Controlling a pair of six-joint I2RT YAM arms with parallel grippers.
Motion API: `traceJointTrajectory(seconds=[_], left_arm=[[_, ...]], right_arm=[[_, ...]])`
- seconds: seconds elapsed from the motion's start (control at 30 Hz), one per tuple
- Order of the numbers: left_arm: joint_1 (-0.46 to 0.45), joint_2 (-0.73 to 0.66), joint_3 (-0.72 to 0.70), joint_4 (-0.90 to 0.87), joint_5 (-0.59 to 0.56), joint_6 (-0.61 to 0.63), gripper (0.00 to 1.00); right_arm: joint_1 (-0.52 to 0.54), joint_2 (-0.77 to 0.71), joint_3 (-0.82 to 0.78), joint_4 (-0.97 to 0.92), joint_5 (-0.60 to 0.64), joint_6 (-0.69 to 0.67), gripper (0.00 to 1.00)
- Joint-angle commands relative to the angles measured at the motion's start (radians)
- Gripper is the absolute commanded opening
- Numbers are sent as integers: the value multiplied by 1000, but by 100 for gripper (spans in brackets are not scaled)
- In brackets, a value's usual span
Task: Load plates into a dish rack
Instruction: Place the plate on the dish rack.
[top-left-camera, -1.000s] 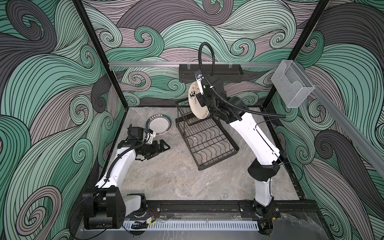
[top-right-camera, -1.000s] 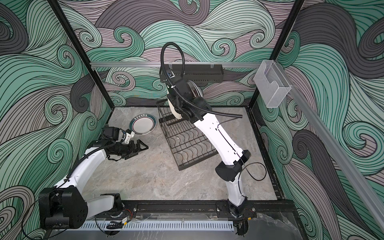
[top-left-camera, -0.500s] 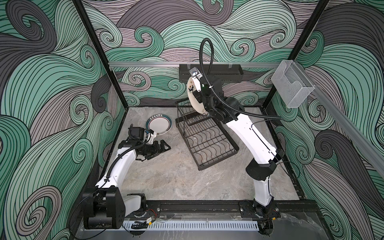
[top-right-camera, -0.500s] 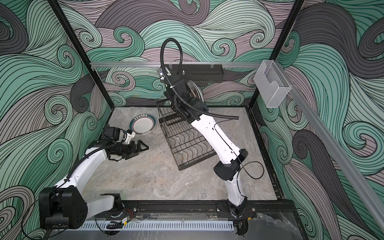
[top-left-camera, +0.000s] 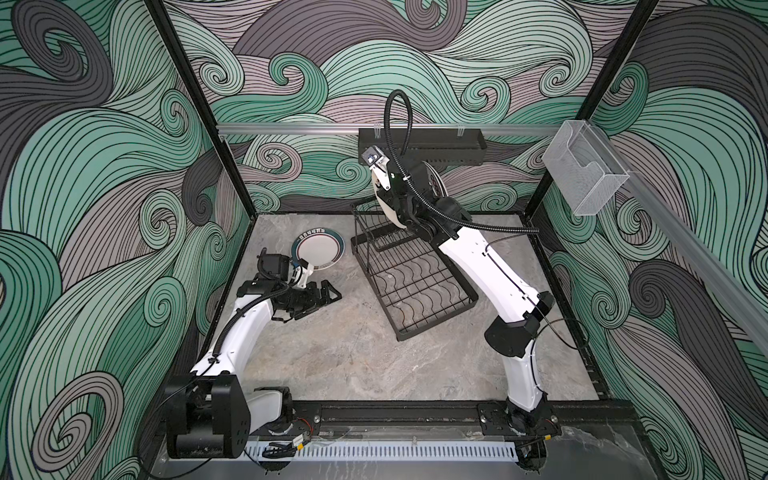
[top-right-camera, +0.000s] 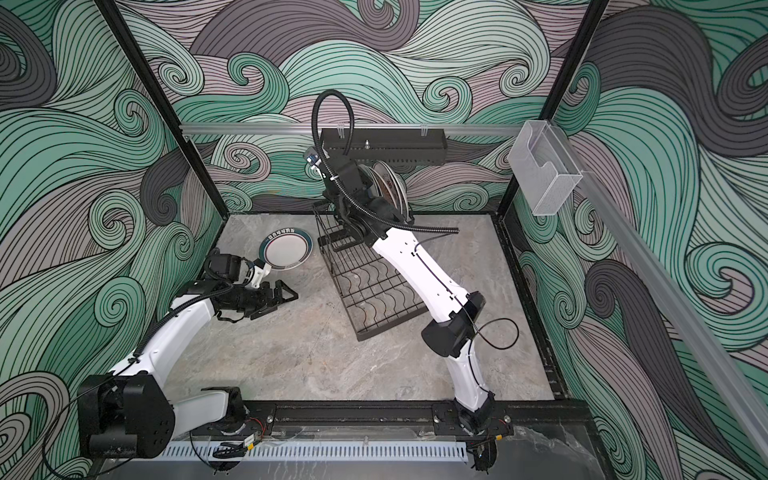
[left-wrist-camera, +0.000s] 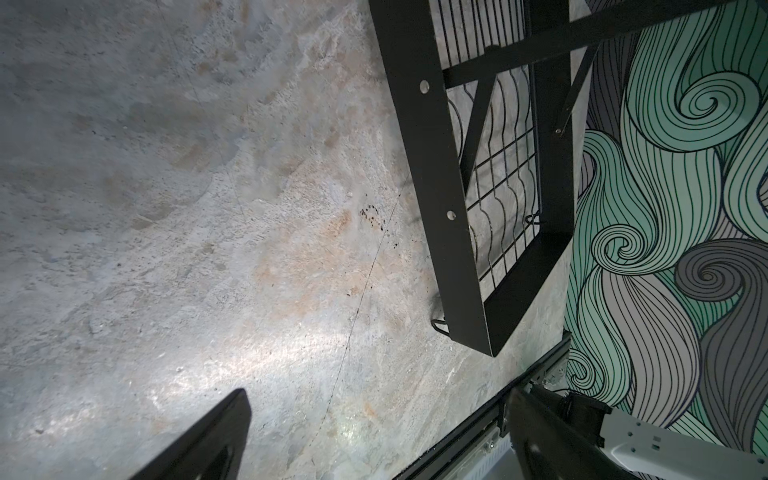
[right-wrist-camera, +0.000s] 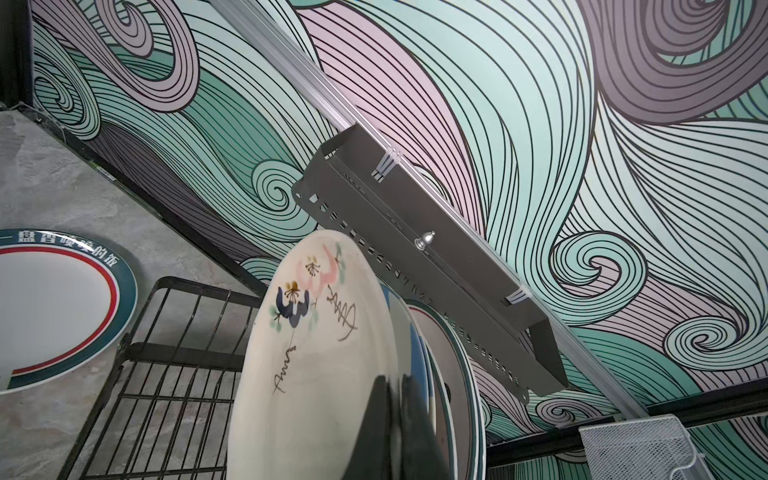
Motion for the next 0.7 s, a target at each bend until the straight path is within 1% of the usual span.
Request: traceJointTrajectory(seconds=[0.0,0.17,0.37,0.67], left_arm=[[-6,-16,-4,-3,-9,10,99],[-7,-13,-1,-2,-8,10,99],[-8,-17,-3,-7,-9,11,99],[-9,-15,-1,-7,-3,14,99]], right_arm=[[-5,-18,20,163,92,-70,0],[-5,-16,24,158,103,-83,0],[-5,-16,44,200,119,-147,0],[14,-32,23,217,113,-186,0]])
